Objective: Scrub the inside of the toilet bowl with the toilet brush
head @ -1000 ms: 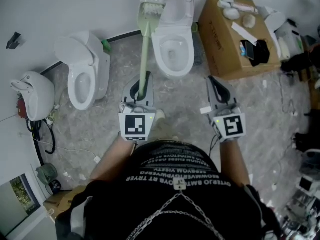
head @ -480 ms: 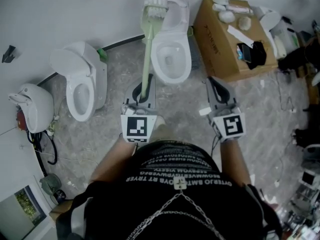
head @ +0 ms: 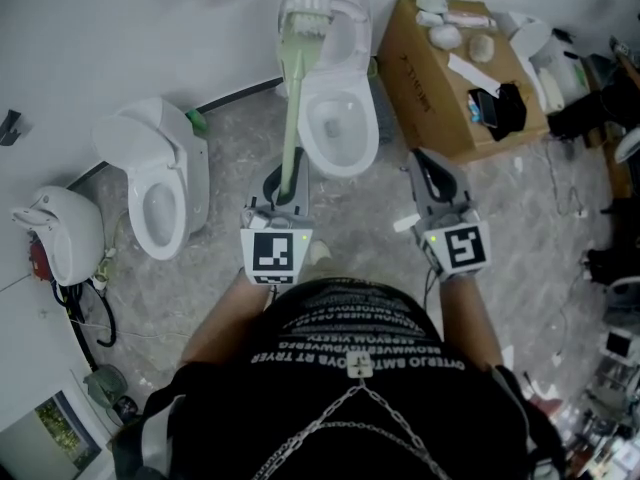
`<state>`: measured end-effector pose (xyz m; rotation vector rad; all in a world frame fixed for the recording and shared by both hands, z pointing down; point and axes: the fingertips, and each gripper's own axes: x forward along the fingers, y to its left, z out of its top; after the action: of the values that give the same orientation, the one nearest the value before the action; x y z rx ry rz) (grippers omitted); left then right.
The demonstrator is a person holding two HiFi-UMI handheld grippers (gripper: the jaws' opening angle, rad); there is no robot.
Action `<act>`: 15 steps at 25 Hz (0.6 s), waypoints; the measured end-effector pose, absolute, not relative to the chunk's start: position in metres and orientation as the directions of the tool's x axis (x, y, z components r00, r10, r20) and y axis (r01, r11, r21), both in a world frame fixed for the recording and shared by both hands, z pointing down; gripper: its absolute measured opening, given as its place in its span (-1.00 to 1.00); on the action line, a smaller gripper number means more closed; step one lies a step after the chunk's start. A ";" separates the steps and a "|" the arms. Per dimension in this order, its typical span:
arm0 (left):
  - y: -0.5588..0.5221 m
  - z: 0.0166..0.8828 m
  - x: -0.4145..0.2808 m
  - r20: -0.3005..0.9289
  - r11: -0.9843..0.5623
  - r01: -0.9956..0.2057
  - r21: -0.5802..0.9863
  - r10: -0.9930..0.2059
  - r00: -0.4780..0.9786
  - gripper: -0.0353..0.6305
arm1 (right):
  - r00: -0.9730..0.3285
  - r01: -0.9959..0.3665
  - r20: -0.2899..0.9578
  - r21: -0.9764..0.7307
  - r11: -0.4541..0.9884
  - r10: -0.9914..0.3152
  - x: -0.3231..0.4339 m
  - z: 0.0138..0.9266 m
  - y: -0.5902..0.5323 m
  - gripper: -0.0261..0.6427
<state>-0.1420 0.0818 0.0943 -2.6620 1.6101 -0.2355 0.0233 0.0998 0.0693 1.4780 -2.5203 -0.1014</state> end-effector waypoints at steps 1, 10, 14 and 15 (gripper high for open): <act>0.080 0.094 -0.144 0.118 -0.464 -0.882 -0.085 -0.884 0.453 -0.89 | -0.468 -0.855 0.154 0.168 0.490 -0.870 0.022 0.069 0.099 -0.95; 0.072 0.102 -0.145 0.143 -0.477 -0.874 -0.097 -0.875 0.462 -0.89 | -0.454 -0.868 0.143 0.153 0.472 -0.880 0.025 0.070 0.091 -0.95; 0.070 0.100 -0.142 0.132 -0.468 -0.879 -0.095 -0.881 0.454 -0.89 | -0.458 -0.867 0.138 0.148 0.476 -0.878 0.031 0.071 0.086 -0.95; 0.068 0.101 -0.141 0.136 -0.466 -0.879 -0.096 -0.881 0.453 -0.89 | -0.463 -0.865 0.135 0.145 0.479 -0.876 0.031 0.070 0.083 -0.95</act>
<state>-0.1415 0.0683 0.1007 -2.6673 1.6166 -0.2602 0.0312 0.0828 0.0698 1.5098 -2.5334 -0.0832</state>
